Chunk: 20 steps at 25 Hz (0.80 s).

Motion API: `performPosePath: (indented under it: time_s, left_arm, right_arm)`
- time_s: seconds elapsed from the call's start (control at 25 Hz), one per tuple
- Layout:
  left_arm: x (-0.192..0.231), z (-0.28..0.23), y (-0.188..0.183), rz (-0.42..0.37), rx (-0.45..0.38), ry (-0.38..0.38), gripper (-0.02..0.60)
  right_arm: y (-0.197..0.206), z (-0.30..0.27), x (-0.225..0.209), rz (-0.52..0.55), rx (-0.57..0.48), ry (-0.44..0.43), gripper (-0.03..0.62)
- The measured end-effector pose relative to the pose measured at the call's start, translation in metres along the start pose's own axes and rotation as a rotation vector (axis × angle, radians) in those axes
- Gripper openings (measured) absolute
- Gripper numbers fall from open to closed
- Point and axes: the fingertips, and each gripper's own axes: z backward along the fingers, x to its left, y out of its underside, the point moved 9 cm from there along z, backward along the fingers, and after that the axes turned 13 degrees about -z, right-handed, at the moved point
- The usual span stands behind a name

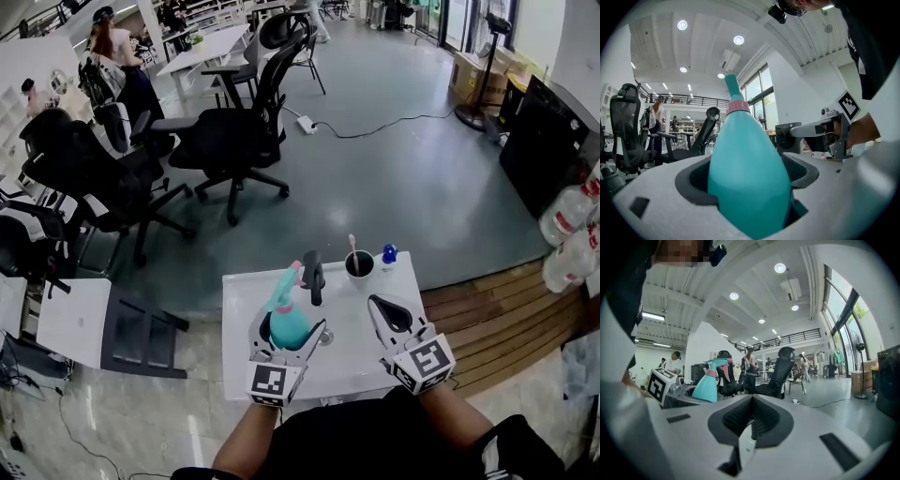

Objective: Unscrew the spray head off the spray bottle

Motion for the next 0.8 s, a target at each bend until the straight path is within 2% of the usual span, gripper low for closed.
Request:
performPosePath:
  time_s: [0.52, 0.68, 0.8]
  left_arm:
    - [-0.006, -0.006, -0.003, -0.02, -0.003, 0.024, 0.431]
    - [-0.006, -0.008, -0.002, -0.026, 0.004, 0.02, 0.431]
    - [-0.01, -0.009, -0.002, -0.033, 0.0, 0.028, 0.431]
  right_arm:
    - [0.001, -0.003, 0.011, 0.031, 0.041, -0.074, 0.006]
    - [-0.002, -0.012, 0.024, 0.012, 0.089, -0.157, 0.013]
    - [-0.005, -0.016, 0.037, -0.012, 0.112, -0.223, 0.053]
